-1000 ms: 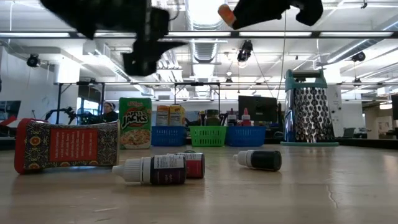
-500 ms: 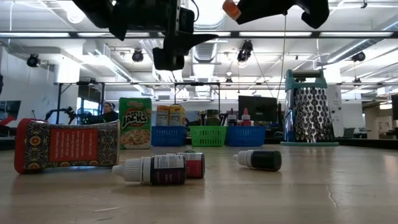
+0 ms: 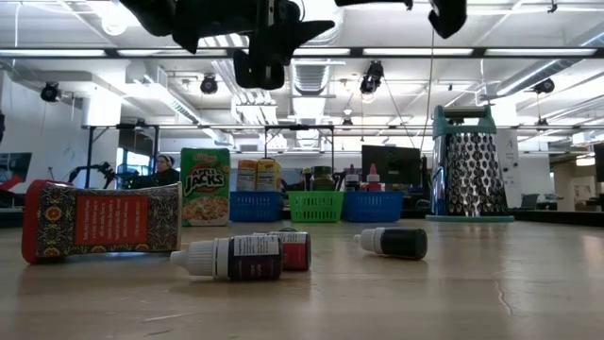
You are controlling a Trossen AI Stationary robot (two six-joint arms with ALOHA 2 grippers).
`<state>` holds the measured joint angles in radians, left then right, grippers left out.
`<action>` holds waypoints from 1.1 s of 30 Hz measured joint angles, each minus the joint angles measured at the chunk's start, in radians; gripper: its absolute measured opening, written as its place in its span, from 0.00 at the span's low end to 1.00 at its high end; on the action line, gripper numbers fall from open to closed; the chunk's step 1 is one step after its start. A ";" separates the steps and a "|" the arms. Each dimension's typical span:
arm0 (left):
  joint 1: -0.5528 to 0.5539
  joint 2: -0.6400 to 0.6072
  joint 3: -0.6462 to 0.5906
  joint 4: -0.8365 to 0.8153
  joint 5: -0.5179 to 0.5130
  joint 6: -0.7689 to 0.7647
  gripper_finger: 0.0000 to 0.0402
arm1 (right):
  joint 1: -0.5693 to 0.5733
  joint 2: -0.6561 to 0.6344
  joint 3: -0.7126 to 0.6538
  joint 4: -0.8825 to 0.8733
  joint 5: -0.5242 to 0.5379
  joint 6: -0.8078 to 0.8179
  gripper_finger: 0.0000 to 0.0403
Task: Pick & Place Kitchen Items
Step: Put the small orange food coloring bottle into the right blue bin
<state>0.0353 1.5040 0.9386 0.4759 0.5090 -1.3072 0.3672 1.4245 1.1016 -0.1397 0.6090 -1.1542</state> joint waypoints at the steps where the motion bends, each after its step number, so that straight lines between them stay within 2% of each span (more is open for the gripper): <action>1: 0.000 0.000 0.000 0.012 0.008 -0.013 0.81 | 0.000 0.001 -0.005 0.023 0.007 -0.014 0.12; 10: -0.002 0.000 0.000 0.127 0.040 -0.095 0.80 | -0.001 0.001 -0.016 0.099 0.022 -0.104 0.11; 21: -0.002 0.000 0.000 0.151 0.084 -0.123 0.59 | -0.001 0.001 -0.015 0.121 0.048 -0.122 0.12; 33: -0.002 0.000 -0.001 0.144 0.092 -0.129 0.45 | -0.001 0.001 -0.016 0.123 0.050 -0.125 0.12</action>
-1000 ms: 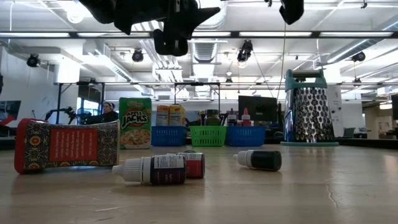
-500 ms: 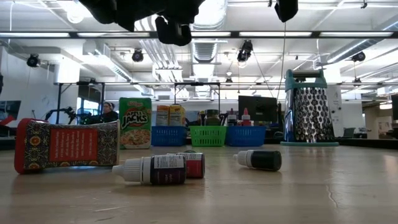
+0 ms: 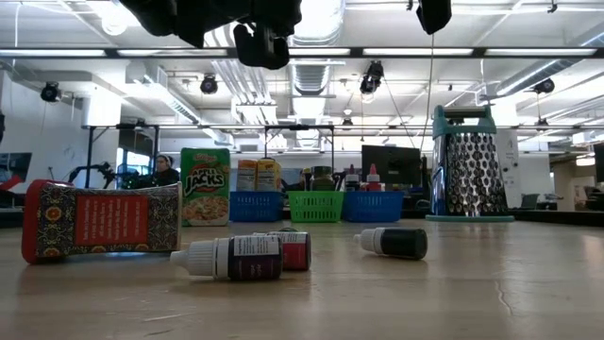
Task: Pick & Place Kitchen Items
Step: Put the small orange food coloring bottle into the right blue bin
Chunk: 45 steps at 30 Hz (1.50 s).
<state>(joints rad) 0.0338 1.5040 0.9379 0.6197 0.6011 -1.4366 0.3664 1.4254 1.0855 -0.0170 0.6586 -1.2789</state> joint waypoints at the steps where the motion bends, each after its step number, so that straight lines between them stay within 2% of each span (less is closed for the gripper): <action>1: 0.000 0.000 0.000 0.000 0.000 -0.001 0.44 | 0.000 0.000 0.000 0.000 0.000 -0.001 0.12; 14: 0.000 0.000 -0.002 -0.003 0.004 0.016 0.29 | 0.001 0.000 0.000 0.002 -0.034 -0.005 0.12; 27: 0.001 0.000 -0.002 -0.003 0.004 0.051 0.25 | 0.002 0.000 0.000 0.001 -0.038 0.001 0.14; 35: 0.002 0.000 -0.002 0.001 -0.003 0.061 0.25 | 0.000 -0.003 -0.002 -0.007 -0.012 0.083 0.30; 41: 0.002 0.000 -0.002 0.003 -0.002 0.152 0.25 | -0.012 -0.021 -0.002 -0.056 0.002 0.237 0.44; 45: 0.000 0.000 -0.002 0.000 0.000 0.247 0.25 | -0.046 -0.043 -0.002 -0.111 0.070 0.344 0.50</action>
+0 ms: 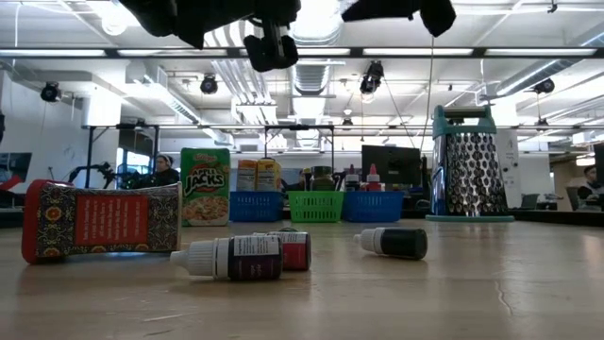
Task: Pick & Place Kitchen Items
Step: Put the small orange food coloring bottle into the right blue bin
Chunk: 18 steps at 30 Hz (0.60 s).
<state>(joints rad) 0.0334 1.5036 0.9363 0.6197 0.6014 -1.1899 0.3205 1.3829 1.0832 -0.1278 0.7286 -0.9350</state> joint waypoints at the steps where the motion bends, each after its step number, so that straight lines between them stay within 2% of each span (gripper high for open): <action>1: -0.001 0.000 0.000 -0.003 0.002 0.031 0.25 | -0.011 -0.008 0.000 -0.011 0.010 0.039 0.51; 6: -0.017 -0.001 0.000 -0.066 0.009 0.220 0.25 | -0.058 -0.069 0.000 -0.094 -0.016 0.297 0.55; 11: -0.044 -0.001 0.000 -0.196 -0.025 0.463 0.25 | -0.106 -0.126 0.000 -0.245 -0.157 0.498 0.58; 14: -0.070 -0.001 0.000 -0.265 -0.122 0.604 0.25 | -0.117 -0.138 0.000 -0.304 -0.223 0.590 0.60; 18: -0.104 -0.001 0.000 -0.311 -0.264 0.796 0.25 | -0.116 -0.139 0.000 -0.347 -0.242 0.679 0.62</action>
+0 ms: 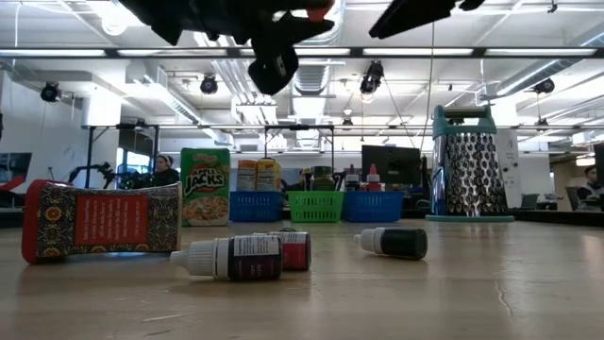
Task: Pick & Place Kitchen Items
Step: Put the small orange food coloring bottle into the right blue bin
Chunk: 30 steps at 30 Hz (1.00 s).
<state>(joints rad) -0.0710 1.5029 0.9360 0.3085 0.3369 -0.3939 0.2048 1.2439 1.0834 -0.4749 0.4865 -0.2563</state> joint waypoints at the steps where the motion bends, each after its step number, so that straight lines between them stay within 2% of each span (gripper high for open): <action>1: -0.008 0.000 0.000 -0.005 -0.036 0.047 0.25 | 0.000 0.004 -0.001 0.001 -0.001 0.027 0.62; 6: -0.036 0.000 0.000 -0.023 -0.193 0.183 0.25 | 0.000 0.023 -0.001 0.007 -0.087 0.174 0.64; 12: -0.036 0.000 0.000 -0.155 -0.403 0.218 0.25 | 0.000 0.035 -0.001 0.027 -0.271 0.270 0.62; 15: -0.037 0.000 -0.001 -0.215 -0.485 0.244 0.25 | 0.001 0.037 -0.001 0.044 -0.288 0.282 0.59; 21: -0.043 0.000 0.021 -0.238 -0.504 0.336 0.25 | 0.000 0.037 -0.001 0.060 -0.289 0.266 0.53; 30: -0.044 0.004 0.148 -0.364 -0.553 0.445 0.25 | 0.000 0.037 -0.001 0.099 -0.291 0.249 0.49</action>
<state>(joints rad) -0.1154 1.5066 1.0837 -0.0551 -0.2158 0.0508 0.2047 1.2812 1.0821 -0.3763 0.1957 -0.0069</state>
